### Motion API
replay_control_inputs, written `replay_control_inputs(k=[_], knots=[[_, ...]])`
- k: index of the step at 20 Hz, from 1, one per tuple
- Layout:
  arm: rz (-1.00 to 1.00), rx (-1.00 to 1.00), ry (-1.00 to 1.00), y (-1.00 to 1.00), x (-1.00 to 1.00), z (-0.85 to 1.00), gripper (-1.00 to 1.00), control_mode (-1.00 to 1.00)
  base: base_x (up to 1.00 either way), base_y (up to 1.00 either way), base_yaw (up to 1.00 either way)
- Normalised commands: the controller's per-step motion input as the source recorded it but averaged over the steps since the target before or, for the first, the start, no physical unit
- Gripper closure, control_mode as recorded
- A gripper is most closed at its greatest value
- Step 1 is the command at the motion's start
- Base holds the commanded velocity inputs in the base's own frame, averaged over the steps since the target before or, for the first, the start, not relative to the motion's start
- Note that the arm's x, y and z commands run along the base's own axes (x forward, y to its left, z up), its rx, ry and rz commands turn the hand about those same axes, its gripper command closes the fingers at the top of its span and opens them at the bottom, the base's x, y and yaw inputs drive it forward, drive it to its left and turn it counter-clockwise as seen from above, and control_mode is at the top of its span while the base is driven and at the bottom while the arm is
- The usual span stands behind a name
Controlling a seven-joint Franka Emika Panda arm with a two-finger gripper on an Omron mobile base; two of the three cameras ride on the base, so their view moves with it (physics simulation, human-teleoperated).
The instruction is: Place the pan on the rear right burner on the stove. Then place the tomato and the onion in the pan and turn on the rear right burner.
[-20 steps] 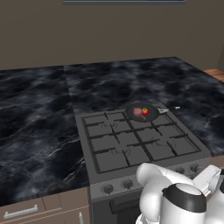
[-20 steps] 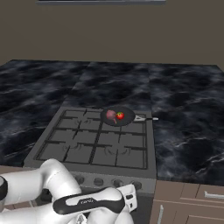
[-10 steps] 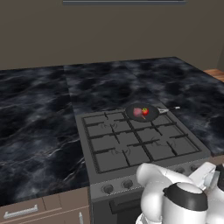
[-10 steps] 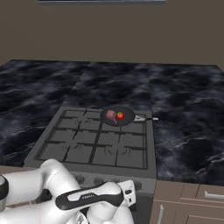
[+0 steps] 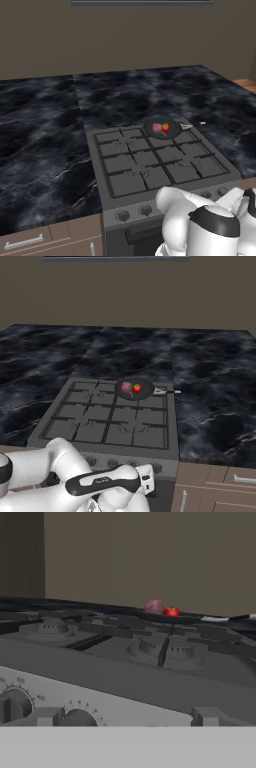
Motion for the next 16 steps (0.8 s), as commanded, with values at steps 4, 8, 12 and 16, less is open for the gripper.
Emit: replay_control_inputs(k=[4, 8, 12, 16], knots=[[-0.03, 0.00, 0.00, 0.00, 0.04, -0.11, -1.00, -1.00, 0.00, 0.00, 0.00], [-0.03, 0.00, 0.00, 0.00, 0.04, -0.07, -1.00, -1.00, 0.00, 0.00, 0.00], [-0.02, 0.00, 0.00, 0.00, 0.04, -0.08, -1.00, -1.00, 0.00, 0.00, 0.00], [-0.02, 0.00, 0.00, 0.00, 0.05, -0.12, -1.00, -1.00, 0.00, 0.00, 0.00]])
